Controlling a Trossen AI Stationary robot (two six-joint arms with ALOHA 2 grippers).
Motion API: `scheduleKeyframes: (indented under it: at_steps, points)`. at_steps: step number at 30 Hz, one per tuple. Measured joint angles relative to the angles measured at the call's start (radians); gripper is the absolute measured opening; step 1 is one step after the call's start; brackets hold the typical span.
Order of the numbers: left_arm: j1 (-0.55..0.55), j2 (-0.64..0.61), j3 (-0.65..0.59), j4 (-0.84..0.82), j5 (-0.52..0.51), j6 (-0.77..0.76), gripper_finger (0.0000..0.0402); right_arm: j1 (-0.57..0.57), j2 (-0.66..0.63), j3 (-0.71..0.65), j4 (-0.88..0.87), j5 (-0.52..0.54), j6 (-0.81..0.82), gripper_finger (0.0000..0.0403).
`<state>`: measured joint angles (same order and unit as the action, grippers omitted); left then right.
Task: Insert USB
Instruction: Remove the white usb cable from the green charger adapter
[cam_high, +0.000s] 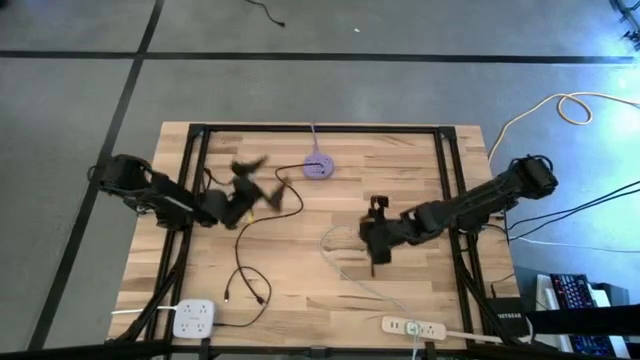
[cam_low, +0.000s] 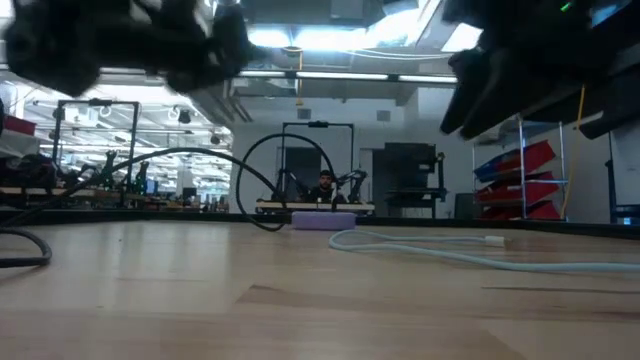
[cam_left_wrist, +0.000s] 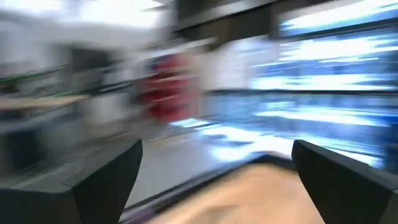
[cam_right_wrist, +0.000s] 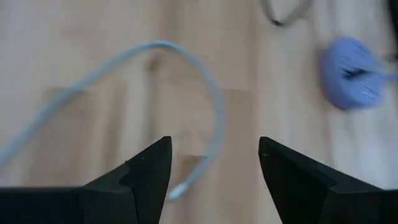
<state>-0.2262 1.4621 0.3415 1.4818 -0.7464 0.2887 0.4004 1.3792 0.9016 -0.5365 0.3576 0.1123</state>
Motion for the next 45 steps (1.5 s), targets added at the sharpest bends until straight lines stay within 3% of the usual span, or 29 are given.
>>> scheduleKeyframes:
  at_steps: [2, 4, 7, 12, 18, 22, 26, 32, 37, 41, 45]
  points:
    - [-0.06, 0.004, 0.036, -0.104, 0.211, -0.041, 0.04, 0.061, -0.023, 0.0, -0.004, -0.028, -0.008, 0.0221]
    - [-0.108, 0.039, 0.116, -0.243, 0.288, -0.108, 0.04, 0.14, -0.049, 0.0, -0.012, -0.038, 0.021, 0.022]
    - [-0.155, 0.149, 0.274, -0.381, 0.298, -0.151, 0.04, 0.251, -0.089, 0.0, -0.017, -0.04, 0.099, 0.022]
    - [-0.149, 0.379, 0.522, -0.457, 0.302, -0.142, 0.04, 0.396, -0.109, 0.0, -0.04, -0.109, 0.299, 0.0221]
    - [-0.099, 0.663, 0.74, -0.461, 0.252, -0.36, 0.04, 0.512, -0.092, 0.0, -0.129, -0.141, 0.594, 0.0221]
    - [-0.09, 0.796, 0.865, -0.448, 0.354, -0.468, 0.04, 0.577, -0.092, 0.0, -0.131, -0.14, 0.667, 0.0221]
    - [-0.106, 0.871, 0.957, -0.453, 0.49, -0.486, 0.04, 0.664, -0.092, 0.0, -0.096, -0.139, 0.716, 0.0221]
    - [-0.182, 0.91, 1.109, -0.61, 0.486, -0.339, 0.04, 0.766, -0.05, 0.0, -0.064, -0.133, 0.893, 0.0221]
    - [-0.216, 0.981, 1.275, -0.724, 0.475, -0.291, 0.04, 0.786, 0.028, 0.0, -0.023, -0.124, 0.896, 0.0221]
    - [-0.217, 1.07, 1.388, -0.752, 0.502, -0.236, 0.04, 0.785, 0.086, 0.0, 0.028, -0.19, 0.931, 0.0221]
    - [-0.22, 1.11, 1.42, -0.767, 0.497, -0.242, 0.04, 0.8, 0.136, 0.0, 0.106, -0.118, 0.916, 0.0221]
